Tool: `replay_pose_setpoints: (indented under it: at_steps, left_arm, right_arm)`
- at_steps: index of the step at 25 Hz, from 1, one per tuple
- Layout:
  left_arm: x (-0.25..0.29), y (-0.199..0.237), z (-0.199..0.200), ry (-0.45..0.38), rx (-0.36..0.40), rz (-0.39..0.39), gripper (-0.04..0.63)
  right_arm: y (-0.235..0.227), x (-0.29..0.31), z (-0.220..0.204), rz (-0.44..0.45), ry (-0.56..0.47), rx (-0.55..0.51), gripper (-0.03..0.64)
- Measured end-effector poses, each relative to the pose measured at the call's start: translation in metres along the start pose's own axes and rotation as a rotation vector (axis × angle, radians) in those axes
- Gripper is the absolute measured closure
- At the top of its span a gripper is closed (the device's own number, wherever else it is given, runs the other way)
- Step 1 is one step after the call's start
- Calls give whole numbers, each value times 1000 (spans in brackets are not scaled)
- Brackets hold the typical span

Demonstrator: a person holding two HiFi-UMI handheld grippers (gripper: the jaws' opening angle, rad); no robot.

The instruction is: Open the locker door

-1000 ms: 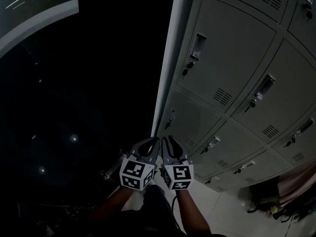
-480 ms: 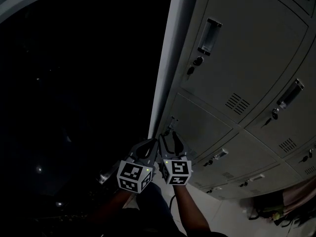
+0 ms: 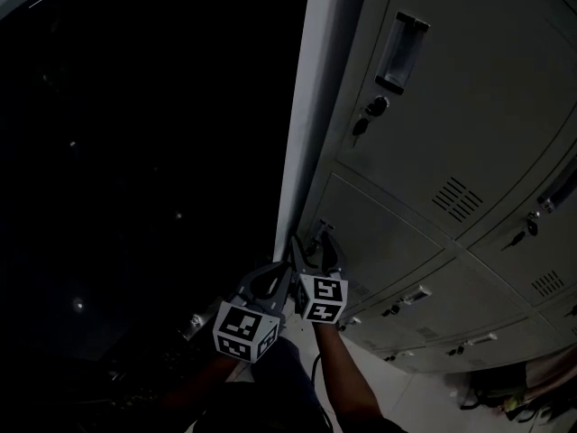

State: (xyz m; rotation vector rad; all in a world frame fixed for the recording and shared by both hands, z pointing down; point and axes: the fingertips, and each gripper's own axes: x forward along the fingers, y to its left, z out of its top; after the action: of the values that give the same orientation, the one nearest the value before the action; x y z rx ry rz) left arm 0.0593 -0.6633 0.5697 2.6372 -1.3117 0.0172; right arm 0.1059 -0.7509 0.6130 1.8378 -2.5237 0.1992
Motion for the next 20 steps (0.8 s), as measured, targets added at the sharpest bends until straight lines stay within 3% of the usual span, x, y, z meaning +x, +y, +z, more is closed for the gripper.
replay_pose_setpoints:
  at_steps: [14, 20]
  left_arm:
    - [11, 13, -7, 31, 7, 1, 591]
    - [0, 9, 9, 35, 17, -7, 589]
  right_arm:
    - [-12, 24, -9, -36, 12, 23, 359]
    - [-2, 6, -14, -37, 56, 7, 434]
